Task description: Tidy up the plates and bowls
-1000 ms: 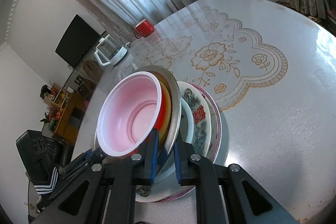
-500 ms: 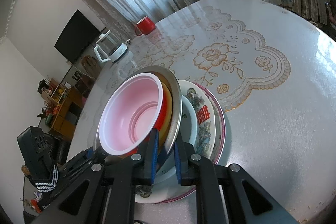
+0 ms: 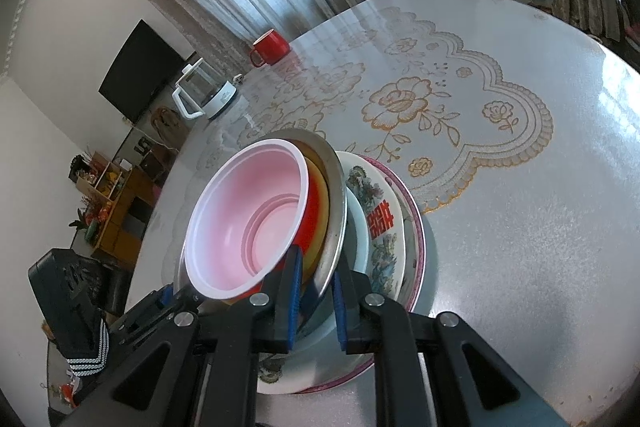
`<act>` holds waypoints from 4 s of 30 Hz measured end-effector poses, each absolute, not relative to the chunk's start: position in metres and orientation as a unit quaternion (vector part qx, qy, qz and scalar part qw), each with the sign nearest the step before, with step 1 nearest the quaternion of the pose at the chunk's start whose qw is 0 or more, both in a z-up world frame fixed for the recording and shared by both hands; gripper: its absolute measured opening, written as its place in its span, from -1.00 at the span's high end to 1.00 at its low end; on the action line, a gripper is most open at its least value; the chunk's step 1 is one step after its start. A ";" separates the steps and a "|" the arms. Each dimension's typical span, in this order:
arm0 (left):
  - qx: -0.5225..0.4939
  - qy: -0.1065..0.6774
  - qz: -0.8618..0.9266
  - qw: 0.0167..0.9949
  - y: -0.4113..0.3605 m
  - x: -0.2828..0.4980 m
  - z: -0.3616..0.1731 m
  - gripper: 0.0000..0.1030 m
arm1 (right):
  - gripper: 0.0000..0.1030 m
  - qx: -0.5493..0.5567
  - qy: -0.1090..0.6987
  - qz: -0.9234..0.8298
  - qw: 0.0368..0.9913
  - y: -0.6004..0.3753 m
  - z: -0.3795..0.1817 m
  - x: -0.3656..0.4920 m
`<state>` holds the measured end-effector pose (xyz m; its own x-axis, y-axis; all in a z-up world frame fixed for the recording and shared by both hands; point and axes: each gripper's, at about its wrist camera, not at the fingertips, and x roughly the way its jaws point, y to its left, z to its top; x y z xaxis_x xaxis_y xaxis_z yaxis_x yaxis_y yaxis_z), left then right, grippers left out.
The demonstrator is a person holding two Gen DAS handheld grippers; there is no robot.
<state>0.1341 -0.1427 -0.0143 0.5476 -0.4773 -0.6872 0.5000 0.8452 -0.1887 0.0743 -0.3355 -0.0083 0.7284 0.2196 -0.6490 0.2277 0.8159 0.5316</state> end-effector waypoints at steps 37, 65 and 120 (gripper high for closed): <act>0.035 0.364 -0.223 0.904 -0.108 0.056 0.009 -1.00 | 0.02 0.225 0.309 -0.036 0.923 -0.317 0.025 0.020; 0.036 0.344 -0.131 0.929 -0.082 0.008 0.025 -1.00 | -0.40 0.118 0.294 -0.086 0.945 -0.260 0.013 -0.040; 0.068 0.351 -0.109 0.928 -0.086 0.007 0.019 -0.99 | -0.40 0.113 0.320 -0.067 0.938 -0.247 0.006 -0.035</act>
<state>0.0070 -0.0858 0.0194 0.7307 -0.1536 -0.6652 0.2492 0.9671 0.0505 -0.0350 -0.2473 0.0058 0.7858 -0.0542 -0.6161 0.1987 0.9655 0.1685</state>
